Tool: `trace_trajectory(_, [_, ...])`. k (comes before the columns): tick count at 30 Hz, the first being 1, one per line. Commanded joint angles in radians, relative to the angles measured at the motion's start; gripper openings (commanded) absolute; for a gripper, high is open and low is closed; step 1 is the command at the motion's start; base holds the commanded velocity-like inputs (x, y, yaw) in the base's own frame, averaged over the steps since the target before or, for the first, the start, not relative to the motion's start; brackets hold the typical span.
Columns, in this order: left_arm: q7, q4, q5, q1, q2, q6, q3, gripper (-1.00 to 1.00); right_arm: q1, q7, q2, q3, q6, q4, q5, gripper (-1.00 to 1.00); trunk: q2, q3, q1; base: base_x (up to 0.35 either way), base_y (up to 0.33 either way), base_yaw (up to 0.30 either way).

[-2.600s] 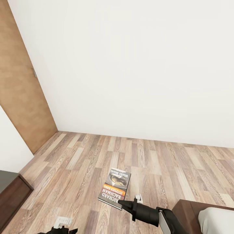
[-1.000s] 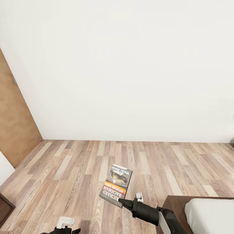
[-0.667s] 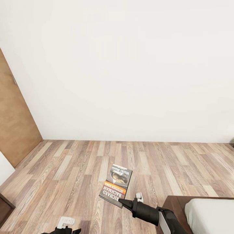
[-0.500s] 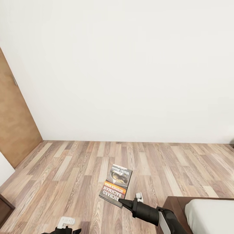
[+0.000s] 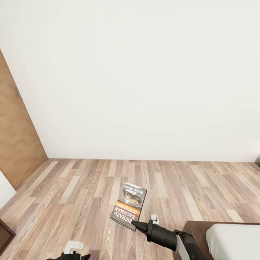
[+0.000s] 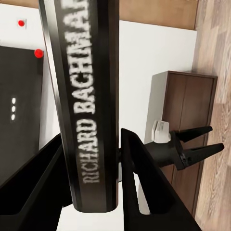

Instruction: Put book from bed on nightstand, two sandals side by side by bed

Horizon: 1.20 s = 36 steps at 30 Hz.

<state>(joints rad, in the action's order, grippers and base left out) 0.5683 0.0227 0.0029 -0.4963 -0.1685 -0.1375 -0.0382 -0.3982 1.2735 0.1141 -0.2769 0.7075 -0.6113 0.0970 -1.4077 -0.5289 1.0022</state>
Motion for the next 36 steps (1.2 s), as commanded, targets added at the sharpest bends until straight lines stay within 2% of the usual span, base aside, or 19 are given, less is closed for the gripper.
trace_trajectory(1, [0.004,-0.001,0.000,-0.001,0.000,-0.002,-0.003,1.00,-0.001,0.003,0.001,-0.005,0.007,0.000,-0.002,-1.00,-0.001,0.001,0.000,0.000,0.000,0.000])
trace_trajectory(36, [0.004,-0.001,0.000,-0.001,0.001,-0.002,-0.003,1.00,-0.001,0.003,0.001,-0.004,0.007,0.000,-0.003,-1.00,-0.001,0.057,0.000,0.000,0.000,0.000])
